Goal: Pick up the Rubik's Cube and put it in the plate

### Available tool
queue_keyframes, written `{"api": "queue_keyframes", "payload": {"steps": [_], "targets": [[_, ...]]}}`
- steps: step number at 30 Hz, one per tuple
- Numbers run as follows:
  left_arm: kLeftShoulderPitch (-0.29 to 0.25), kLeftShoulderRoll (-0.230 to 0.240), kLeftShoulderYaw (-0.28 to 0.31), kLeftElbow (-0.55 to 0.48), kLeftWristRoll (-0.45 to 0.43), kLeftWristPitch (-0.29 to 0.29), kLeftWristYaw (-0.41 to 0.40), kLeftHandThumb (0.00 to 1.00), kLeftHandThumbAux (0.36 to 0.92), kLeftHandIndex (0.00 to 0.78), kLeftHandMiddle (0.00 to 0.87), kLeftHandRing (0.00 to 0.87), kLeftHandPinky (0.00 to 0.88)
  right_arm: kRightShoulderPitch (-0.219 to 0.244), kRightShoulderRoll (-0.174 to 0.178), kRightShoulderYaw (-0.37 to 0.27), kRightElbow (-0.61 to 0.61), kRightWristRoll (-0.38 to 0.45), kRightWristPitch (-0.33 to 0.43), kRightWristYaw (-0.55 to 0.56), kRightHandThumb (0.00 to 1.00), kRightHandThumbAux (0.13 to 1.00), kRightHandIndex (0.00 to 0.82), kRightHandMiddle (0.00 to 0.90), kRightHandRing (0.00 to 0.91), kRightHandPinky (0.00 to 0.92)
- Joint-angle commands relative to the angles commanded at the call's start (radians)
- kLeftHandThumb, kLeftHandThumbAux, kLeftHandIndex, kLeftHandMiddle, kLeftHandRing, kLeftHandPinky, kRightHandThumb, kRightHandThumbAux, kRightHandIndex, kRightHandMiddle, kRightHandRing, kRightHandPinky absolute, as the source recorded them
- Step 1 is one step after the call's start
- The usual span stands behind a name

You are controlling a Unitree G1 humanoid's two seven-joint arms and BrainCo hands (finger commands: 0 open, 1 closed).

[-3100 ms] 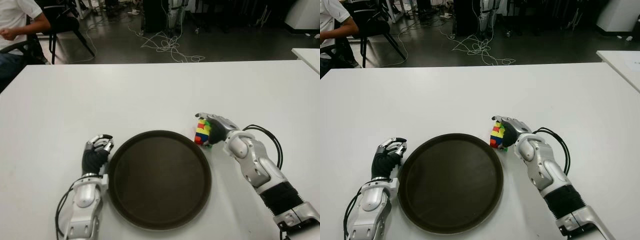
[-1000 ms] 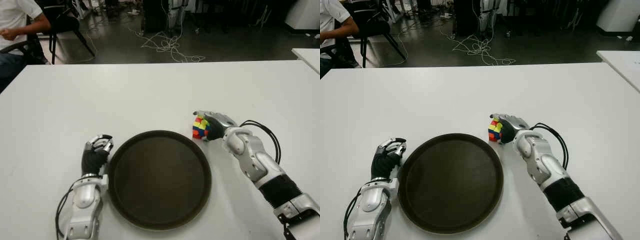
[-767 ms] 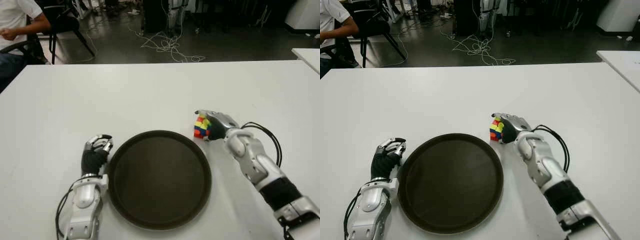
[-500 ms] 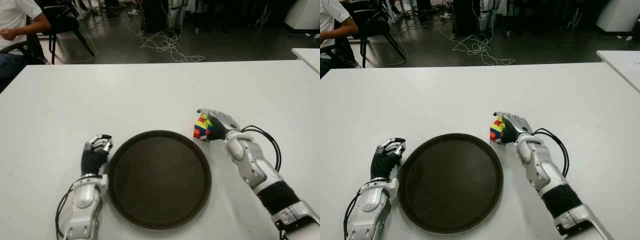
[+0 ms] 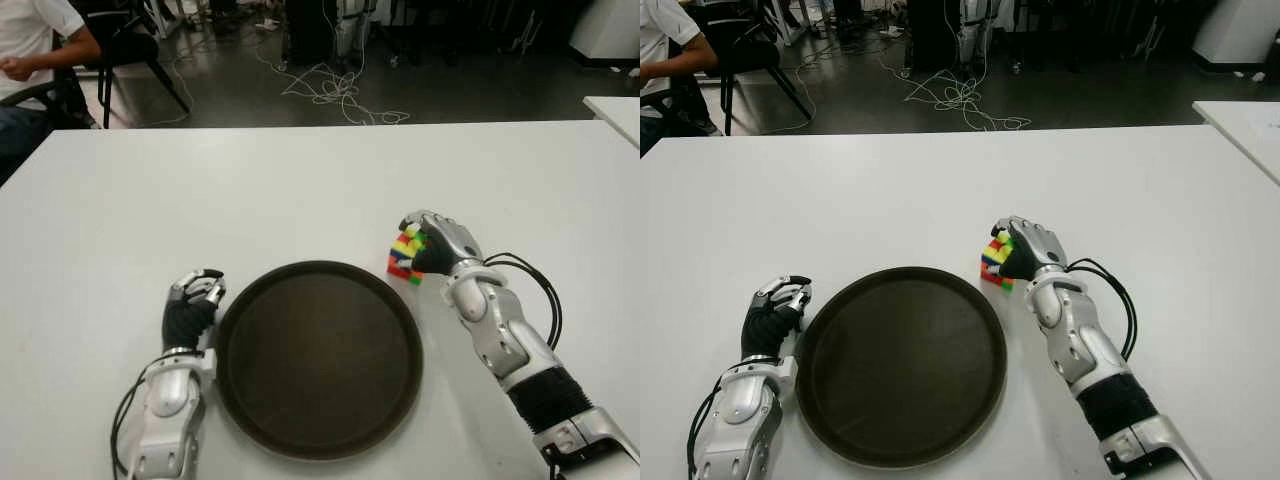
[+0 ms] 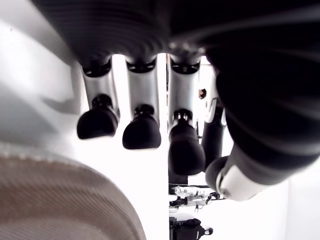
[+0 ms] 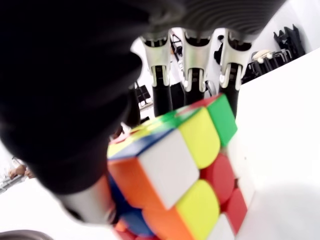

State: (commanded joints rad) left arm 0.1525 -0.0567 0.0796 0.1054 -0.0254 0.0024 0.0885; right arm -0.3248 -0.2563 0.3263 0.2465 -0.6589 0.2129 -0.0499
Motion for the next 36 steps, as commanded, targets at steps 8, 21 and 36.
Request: {"api": "queue_keyframes", "payload": {"steps": [8, 21, 36], "targets": [[0.001, 0.004, -0.004, 0.0, 0.006, 0.003, 0.001, 0.708, 0.706, 0.443, 0.805, 0.812, 0.798, 0.002, 0.001, -0.003, -0.007, 0.006, -0.001, 0.004, 0.282, 0.837, 0.613, 0.756, 0.772, 0.774], [0.001, 0.008, -0.006, -0.016, 0.008, 0.029, 0.0, 0.708, 0.706, 0.443, 0.805, 0.813, 0.801, 0.002, 0.004, -0.009, -0.012, 0.017, 0.002, 0.011, 0.21, 0.842, 0.615, 0.749, 0.77, 0.778], [0.0, 0.004, -0.004, -0.021, 0.013, 0.047, 0.014, 0.709, 0.705, 0.444, 0.804, 0.814, 0.803, 0.001, 0.003, -0.011, -0.013, 0.019, 0.0, 0.02, 0.232, 0.837, 0.609, 0.75, 0.77, 0.776]]}}
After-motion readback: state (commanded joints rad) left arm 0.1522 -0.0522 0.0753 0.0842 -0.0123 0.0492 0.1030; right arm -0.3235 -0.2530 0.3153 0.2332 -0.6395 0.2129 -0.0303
